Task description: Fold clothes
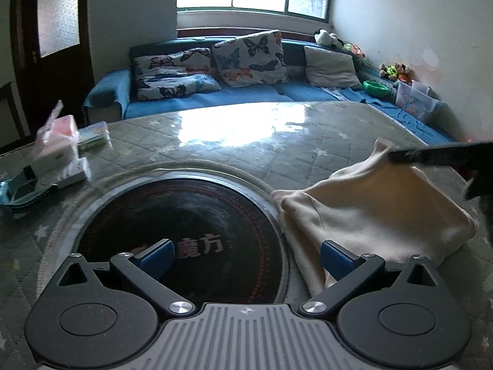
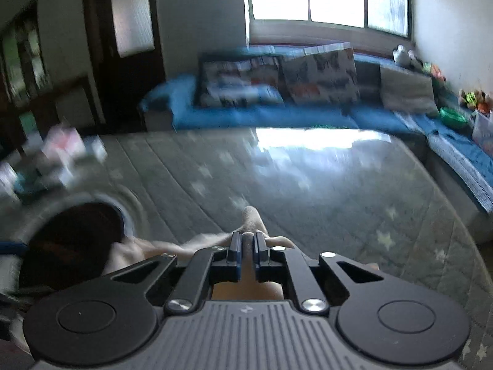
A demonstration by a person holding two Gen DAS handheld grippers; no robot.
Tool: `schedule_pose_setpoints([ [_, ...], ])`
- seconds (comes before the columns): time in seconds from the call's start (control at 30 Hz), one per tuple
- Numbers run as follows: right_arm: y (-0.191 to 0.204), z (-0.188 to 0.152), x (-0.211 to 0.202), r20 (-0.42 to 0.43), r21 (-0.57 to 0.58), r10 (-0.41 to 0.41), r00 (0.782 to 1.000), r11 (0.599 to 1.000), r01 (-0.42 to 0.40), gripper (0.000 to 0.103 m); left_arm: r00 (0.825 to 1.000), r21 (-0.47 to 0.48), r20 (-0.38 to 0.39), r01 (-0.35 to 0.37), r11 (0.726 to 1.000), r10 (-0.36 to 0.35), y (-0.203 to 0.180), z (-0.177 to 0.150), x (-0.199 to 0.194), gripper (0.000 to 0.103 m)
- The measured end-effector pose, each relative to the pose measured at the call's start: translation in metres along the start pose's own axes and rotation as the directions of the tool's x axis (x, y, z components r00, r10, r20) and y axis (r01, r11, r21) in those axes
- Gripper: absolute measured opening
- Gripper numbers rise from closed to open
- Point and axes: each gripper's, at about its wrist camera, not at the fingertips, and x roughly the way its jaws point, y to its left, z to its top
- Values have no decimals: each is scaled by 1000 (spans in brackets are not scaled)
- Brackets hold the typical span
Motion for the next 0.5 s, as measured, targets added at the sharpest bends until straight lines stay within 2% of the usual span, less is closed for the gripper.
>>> schedule_pose_setpoints([
  [0.13,22,23,-61,149,0,101,984,995,-102,6,999,-25,35,-27,999,28,12,3,-18,102],
  [0.27,48,28,-130,280,-57,228,932,974,-221,6,996,-54,72,-52,997,56,27,7,-38,102],
  [0.37,64,15,-171,320,-106,302,898,953,-283,6,993,-69,96,-68,995,75,38,7,-55,102],
  [0.43,71,1,-190,317,-130,329,889,944,-303,7,990,-77,113,-79,994,87,44,7,-65,103],
  [0.5,77,-12,-202,298,-155,339,892,940,-305,10,989,-81,118,-81,993,90,48,4,-74,103],
])
